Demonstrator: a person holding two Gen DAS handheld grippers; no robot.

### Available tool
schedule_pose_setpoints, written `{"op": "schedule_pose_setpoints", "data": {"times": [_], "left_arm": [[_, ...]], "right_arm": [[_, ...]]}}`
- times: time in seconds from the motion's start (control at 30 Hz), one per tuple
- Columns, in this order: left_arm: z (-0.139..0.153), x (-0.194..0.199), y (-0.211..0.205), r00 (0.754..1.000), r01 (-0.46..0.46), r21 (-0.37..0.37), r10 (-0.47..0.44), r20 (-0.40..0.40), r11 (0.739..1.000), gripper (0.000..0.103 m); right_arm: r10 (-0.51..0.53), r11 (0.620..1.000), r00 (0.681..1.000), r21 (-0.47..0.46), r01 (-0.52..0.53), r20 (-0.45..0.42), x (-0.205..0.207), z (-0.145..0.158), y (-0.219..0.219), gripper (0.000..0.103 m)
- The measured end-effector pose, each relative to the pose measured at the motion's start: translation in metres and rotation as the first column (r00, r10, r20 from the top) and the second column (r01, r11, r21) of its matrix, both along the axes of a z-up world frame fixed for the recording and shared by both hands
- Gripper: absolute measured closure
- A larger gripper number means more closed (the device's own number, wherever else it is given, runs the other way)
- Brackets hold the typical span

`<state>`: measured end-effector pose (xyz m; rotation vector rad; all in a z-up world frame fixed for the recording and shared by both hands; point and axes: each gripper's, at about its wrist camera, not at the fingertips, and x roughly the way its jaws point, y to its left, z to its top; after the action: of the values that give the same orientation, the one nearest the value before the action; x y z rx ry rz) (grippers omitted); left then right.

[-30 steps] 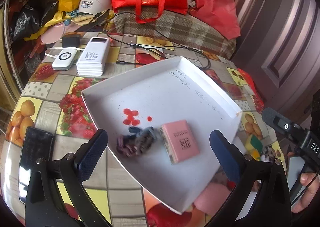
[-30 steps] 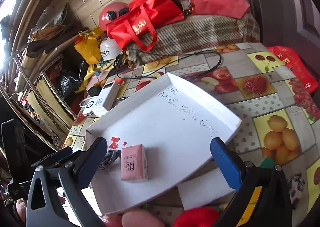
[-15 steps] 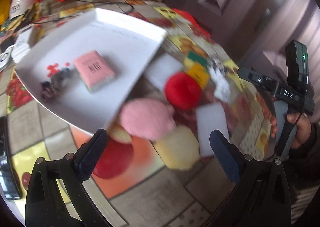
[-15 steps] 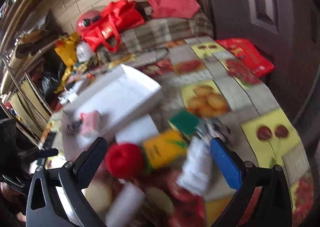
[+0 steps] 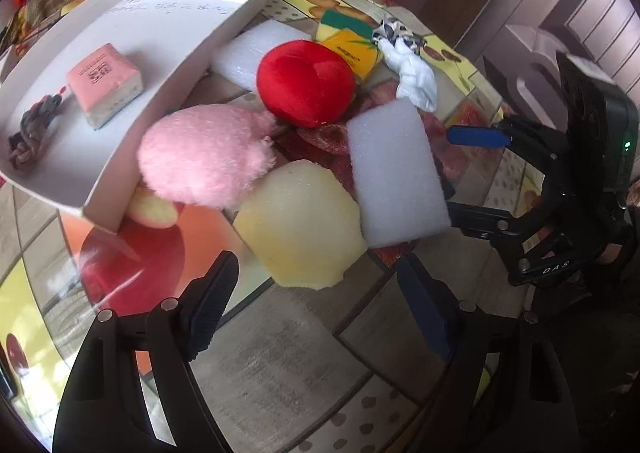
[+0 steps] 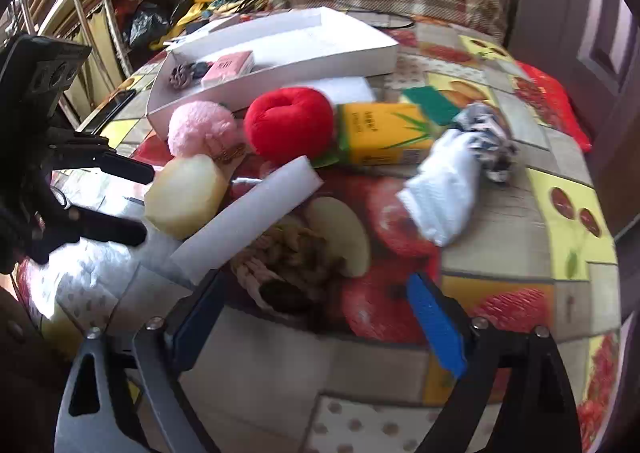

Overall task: Organize soft objects
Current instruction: 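Grasp the yellow sponge with the left tool while the right tool grasps the braided knot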

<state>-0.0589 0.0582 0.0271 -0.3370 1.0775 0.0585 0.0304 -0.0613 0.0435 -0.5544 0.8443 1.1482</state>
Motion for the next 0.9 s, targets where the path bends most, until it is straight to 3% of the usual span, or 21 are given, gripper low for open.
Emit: {"op": "schedule_pose_setpoints", "data": {"times": [0.13, 0.17, 0.2, 0.23, 0.33, 0.43, 0.63, 0.8, 0.9], "left_arm": [[-0.006, 0.016, -0.004, 1.000, 0.006, 0.029, -0.006, -0.007, 1.000, 0.029], [-0.006, 0.017, -0.005, 1.000, 0.011, 0.031, -0.011, -0.001, 0.999, 0.041], [-0.006, 0.017, -0.006, 1.000, 0.015, 0.037, -0.015, 0.000, 0.999, 0.047], [-0.006, 0.016, -0.006, 1.000, 0.014, 0.039, -0.014, 0.003, 0.999, 0.048], [-0.003, 0.008, -0.005, 1.000, 0.003, 0.032, -0.003, 0.024, 0.999, 0.053], [0.010, -0.004, -0.002, 0.997, -0.018, 0.030, 0.016, 0.073, 0.999, 0.054], [0.053, -0.024, 0.006, 0.979, -0.072, 0.071, 0.057, 0.194, 0.995, 0.054], [0.103, -0.045, 0.025, 0.941, -0.169, 0.125, 0.123, 0.314, 0.978, 0.054], [0.117, -0.057, 0.041, 0.917, -0.260, 0.132, 0.202, 0.345, 0.956, 0.054]], "right_arm": [[0.053, 0.998, 0.999, -0.030, -0.053, 0.007, -0.006, -0.012, 0.019, 0.032], [0.061, 0.997, 0.998, -0.043, -0.061, 0.008, -0.008, -0.015, 0.021, 0.036], [0.066, 0.997, 0.998, -0.049, -0.065, 0.022, -0.010, -0.015, 0.021, 0.041], [0.071, 0.996, 0.997, -0.053, -0.069, 0.034, -0.012, -0.015, 0.021, 0.051], [0.064, 0.996, 0.998, -0.070, -0.062, 0.023, -0.011, -0.012, 0.014, 0.068], [0.012, 0.998, 1.000, -0.061, -0.011, 0.017, 0.001, -0.002, 0.000, 0.068], [-0.139, 0.987, 0.990, 0.080, 0.136, 0.029, 0.025, 0.046, -0.033, 0.068], [-0.228, 0.935, 0.974, 0.277, 0.220, -0.003, 0.035, 0.101, -0.046, 0.068], [-0.243, 0.905, 0.970, 0.353, 0.236, -0.026, 0.037, 0.123, -0.046, 0.068]]}}
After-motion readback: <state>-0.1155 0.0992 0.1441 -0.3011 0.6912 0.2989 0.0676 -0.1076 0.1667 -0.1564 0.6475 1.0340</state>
